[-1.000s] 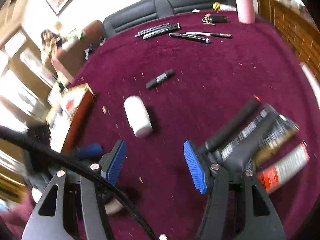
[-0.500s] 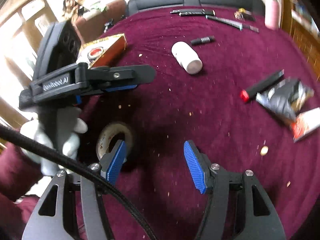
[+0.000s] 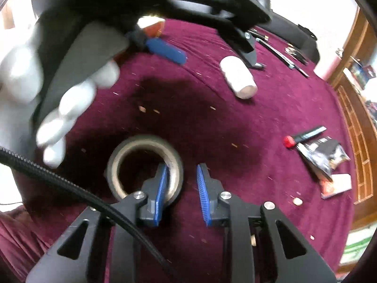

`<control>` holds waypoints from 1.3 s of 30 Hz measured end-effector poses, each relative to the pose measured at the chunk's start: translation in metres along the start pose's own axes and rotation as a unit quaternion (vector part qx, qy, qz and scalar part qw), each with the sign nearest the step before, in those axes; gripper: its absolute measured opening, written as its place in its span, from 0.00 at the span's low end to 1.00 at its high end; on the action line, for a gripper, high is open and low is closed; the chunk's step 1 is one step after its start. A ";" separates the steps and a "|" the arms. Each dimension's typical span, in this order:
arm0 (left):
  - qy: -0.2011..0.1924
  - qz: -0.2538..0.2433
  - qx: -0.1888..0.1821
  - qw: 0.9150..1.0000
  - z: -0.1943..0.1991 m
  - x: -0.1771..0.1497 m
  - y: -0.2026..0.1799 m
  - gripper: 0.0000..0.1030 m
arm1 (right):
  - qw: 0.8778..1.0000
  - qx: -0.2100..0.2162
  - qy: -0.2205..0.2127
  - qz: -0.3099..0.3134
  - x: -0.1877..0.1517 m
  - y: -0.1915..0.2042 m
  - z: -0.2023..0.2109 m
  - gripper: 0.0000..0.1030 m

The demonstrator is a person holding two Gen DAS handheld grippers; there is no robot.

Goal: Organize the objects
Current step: 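Grasp the white pill bottle with the left tool while the right tool grasps the black tape roll, then carry the pill bottle and tape roll over the tray and release them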

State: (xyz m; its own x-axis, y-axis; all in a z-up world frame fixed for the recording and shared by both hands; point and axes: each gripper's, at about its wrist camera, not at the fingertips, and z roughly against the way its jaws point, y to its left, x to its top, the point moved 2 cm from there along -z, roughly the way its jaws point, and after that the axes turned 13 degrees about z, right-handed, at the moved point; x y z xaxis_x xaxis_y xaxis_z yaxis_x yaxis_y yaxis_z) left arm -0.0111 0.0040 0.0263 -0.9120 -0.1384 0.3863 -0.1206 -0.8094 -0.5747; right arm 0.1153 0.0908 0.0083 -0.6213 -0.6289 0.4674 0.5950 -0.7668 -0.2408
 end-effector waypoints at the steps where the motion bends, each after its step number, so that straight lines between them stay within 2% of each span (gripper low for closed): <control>1: -0.001 -0.006 0.011 1.000 -0.007 0.005 -0.005 0.84 | 1.000 -0.007 0.002 -0.009 -0.003 -0.007 0.001 0.23; 5: 0.009 -0.006 0.067 0.998 -0.042 0.025 -0.012 0.84 | 0.998 -0.031 0.012 -0.053 -0.020 -0.037 0.004 0.23; 7: 0.019 -0.012 0.095 0.995 -0.061 0.029 -0.015 0.84 | 0.997 -0.013 0.006 -0.079 -0.030 -0.050 0.004 0.23; 9: 0.015 -0.042 0.124 0.991 -0.073 0.027 -0.022 0.84 | 0.996 0.003 0.000 -0.091 -0.034 -0.054 0.004 0.23; 11: 0.022 -0.094 0.162 0.982 -0.084 0.021 -0.031 0.81 | 0.996 0.004 -0.005 -0.089 -0.032 -0.052 0.001 0.23; 13: 0.024 -0.120 0.157 0.980 -0.080 0.015 -0.036 0.54 | 0.996 0.008 -0.010 -0.091 -0.032 -0.053 -0.001 0.24; 14: 0.037 -0.120 0.139 0.982 -0.075 0.013 -0.035 0.45 | 0.995 0.011 -0.013 -0.094 -0.033 -0.054 -0.002 0.25; 16: 0.039 -0.115 0.115 0.986 -0.062 0.012 -0.032 0.45 | 0.995 0.018 -0.018 -0.097 -0.033 -0.057 -0.003 0.25; 18: 0.022 -0.119 0.114 0.986 -0.046 0.010 -0.028 0.45 | 0.995 0.023 -0.022 -0.099 -0.036 -0.058 -0.003 0.25; 23: -0.005 -0.080 0.063 0.995 -0.003 0.005 -0.009 0.45 | 0.991 0.038 -0.031 -0.122 -0.038 -0.063 -0.004 0.25; 27: -0.018 -0.061 0.033 0.997 0.029 -0.004 0.002 0.46 | 0.989 0.041 -0.036 -0.137 -0.038 -0.061 -0.002 0.25; 34: -0.059 -0.034 0.013 0.998 0.083 -0.019 0.031 0.46 | 0.984 0.050 -0.036 -0.169 -0.036 -0.064 0.000 0.20; 37: -0.086 -0.031 0.018 0.996 0.106 -0.023 0.042 0.46 | 0.981 0.062 -0.041 -0.182 -0.036 -0.067 0.006 0.14; 39: -0.101 -0.023 0.017 0.994 0.123 -0.025 0.053 0.46 | 0.979 0.068 -0.043 -0.188 -0.036 -0.069 0.010 0.14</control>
State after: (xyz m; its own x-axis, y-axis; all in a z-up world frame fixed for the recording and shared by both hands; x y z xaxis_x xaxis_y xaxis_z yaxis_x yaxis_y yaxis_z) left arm 0.0536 -0.1057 0.0748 -0.8083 -0.2089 0.5505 -0.1441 -0.8364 -0.5289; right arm 0.1020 0.1673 0.0168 -0.7676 -0.2867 0.5732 0.3977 -0.9144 0.0752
